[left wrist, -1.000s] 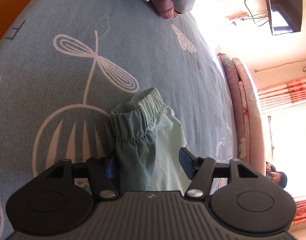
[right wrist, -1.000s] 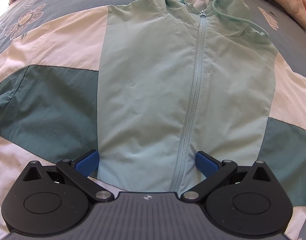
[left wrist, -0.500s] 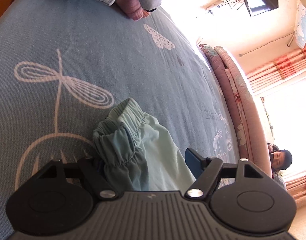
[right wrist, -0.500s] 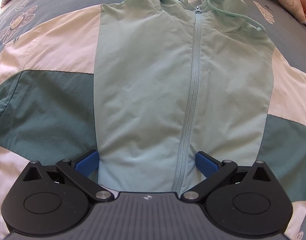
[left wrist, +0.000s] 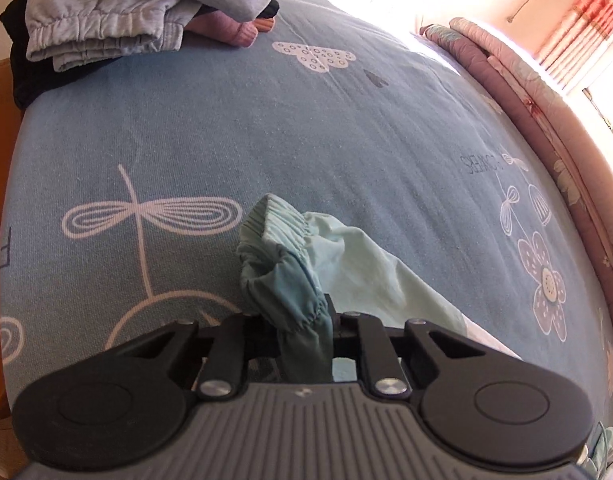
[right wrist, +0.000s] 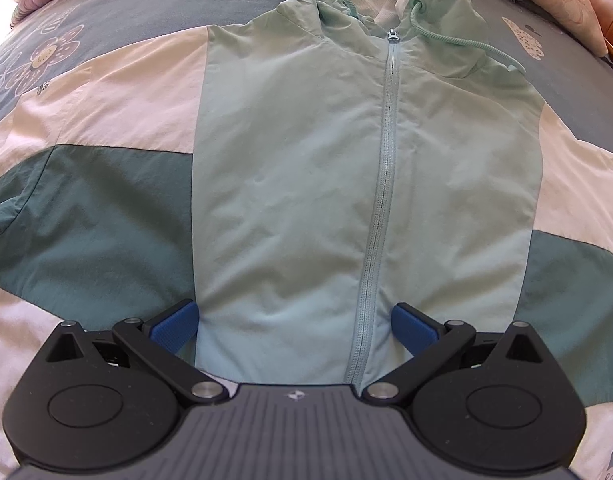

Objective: Fold clothes
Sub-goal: 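Grasp the elasticated sleeve cuff with the left tool and lift it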

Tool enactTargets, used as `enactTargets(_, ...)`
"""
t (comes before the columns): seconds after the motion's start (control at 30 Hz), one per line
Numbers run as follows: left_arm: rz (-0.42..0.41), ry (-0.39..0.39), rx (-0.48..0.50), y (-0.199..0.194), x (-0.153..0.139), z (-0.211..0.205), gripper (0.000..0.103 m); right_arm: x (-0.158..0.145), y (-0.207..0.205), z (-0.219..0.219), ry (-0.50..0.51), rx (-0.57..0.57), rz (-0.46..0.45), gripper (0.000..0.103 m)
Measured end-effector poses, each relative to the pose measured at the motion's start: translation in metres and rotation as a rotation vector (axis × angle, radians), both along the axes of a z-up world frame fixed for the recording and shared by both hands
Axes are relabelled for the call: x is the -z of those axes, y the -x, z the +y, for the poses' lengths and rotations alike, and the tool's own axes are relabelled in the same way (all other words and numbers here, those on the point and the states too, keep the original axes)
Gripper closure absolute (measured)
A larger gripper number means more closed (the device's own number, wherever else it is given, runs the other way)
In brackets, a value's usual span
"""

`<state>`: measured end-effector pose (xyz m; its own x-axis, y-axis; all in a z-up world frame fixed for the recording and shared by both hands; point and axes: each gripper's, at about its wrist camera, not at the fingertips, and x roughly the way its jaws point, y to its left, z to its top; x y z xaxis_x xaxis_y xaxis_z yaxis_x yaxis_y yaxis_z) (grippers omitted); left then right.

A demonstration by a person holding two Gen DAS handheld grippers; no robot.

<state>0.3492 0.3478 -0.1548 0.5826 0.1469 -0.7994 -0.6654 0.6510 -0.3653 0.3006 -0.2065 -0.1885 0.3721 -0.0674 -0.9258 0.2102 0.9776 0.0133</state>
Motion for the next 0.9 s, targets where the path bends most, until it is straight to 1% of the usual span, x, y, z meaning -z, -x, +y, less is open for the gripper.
enactTargets(0.07, -0.024, -0.008, 0.004, 0.000, -0.018, -0.009, 0.091, 0.000, -0.004, 0.000, -0.006, -0.009, 0.014, 0.000)
enactTargets(0.13, -0.068, -0.012, 0.017, -0.002, -0.040, -0.019, 0.091, -0.001, -0.007, -0.001, -0.012, -0.025, 0.032, 0.000)
enactTargets(0.23, -0.141, -0.027, 0.062, -0.013, -0.077, -0.036, 0.091, -0.007, -0.010, -0.001, -0.012, -0.058, 0.041, 0.000)
enactTargets(0.27, -0.168, -0.031, 0.080, -0.016, -0.089, -0.042, 0.091, -0.011, -0.009, 0.000, -0.007, -0.077, 0.027, 0.000)
enactTargets(0.33, -0.224, -0.034, 0.116, -0.025, -0.114, -0.053, 0.091, -0.024, -0.008, 0.005, -0.003, -0.119, -0.036, 0.000)
enactTargets(0.4, -0.273, -0.038, 0.150, -0.035, -0.136, -0.064, 0.091, -0.036, -0.013, 0.011, -0.024, -0.151, -0.097, 0.000)
enactTargets(0.47, -0.315, -0.041, 0.183, -0.044, -0.155, -0.075, 0.091, -0.044, -0.026, 0.022, -0.075, -0.173, -0.151, 0.000)
enactTargets(0.53, -0.343, -0.037, 0.210, -0.052, -0.168, -0.083, 0.091, -0.049, -0.042, 0.037, -0.128, -0.195, -0.198, 0.000)
enactTargets(0.6, -0.363, -0.035, 0.232, -0.059, -0.175, -0.088, 0.091, -0.049, -0.059, 0.059, -0.159, -0.227, -0.229, 0.000)
enactTargets(0.67, -0.375, -0.034, 0.249, -0.065, -0.180, -0.090, 0.091, -0.043, -0.073, 0.085, -0.194, -0.256, -0.229, 0.003)
enactTargets(0.73, -0.377, -0.029, 0.260, -0.071, -0.181, -0.087, 0.091, -0.031, -0.083, 0.114, -0.220, -0.291, -0.193, 0.014)
enactTargets(0.8, -0.369, -0.025, 0.276, -0.076, -0.181, -0.084, 0.091, -0.016, -0.088, 0.143, -0.211, -0.316, -0.151, 0.016)
enactTargets(0.9, -0.351, -0.011, 0.304, -0.084, -0.176, -0.078, 0.091, -0.012, -0.090, 0.176, -0.132, -0.347, -0.163, 0.015)
